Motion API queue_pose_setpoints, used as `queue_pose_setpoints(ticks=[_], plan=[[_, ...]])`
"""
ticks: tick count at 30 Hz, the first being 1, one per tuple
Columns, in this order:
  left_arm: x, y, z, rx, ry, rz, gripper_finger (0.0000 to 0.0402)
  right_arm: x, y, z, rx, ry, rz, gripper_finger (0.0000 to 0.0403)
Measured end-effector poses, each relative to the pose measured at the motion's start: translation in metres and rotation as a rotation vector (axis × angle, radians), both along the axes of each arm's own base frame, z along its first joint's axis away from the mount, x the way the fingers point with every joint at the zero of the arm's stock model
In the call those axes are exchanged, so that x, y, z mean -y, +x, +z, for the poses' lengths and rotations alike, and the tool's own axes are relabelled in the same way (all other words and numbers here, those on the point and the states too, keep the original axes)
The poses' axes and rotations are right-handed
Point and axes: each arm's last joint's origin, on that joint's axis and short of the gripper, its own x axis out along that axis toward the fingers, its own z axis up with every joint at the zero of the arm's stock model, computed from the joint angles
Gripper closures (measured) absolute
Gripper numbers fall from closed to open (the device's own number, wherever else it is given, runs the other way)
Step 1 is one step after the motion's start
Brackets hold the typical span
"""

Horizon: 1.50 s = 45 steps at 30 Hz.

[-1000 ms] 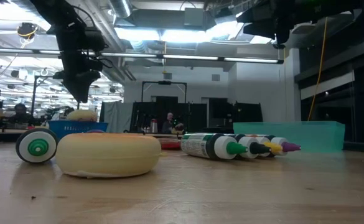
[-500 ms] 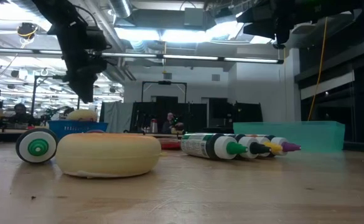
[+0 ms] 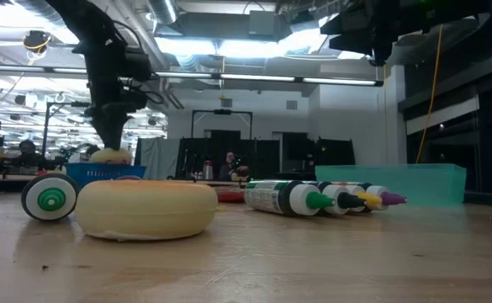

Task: Pick & Place Food Item
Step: Put the top yellow donut into the top blue bin

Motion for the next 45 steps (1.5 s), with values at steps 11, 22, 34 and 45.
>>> queue_pose_setpoints(ticks=[11,22,34,45], plan=[[-0.005,0.003,-0.007,-0.022,-0.004,0.005,0.0266,0.0,0.0,0.0,-0.001,0.0,0.0,0.0149],[-0.006,0.001,-0.007,-0.078,0.028,0.02,0.0394,0.0,0.0,0.0,-0.002,0.0,0.0,0.0149],[0.004,-0.007,0.013,-0.064,0.11,0.035,0.0398,0.0,0.0,0.0,-0.002,0.0,-0.001,0.0149],[-0.005,-0.014,0.009,-0.11,0.127,0.053,0.0398,0.0,0.0,0.0,0.0,0.004,-0.001,0.0149]])
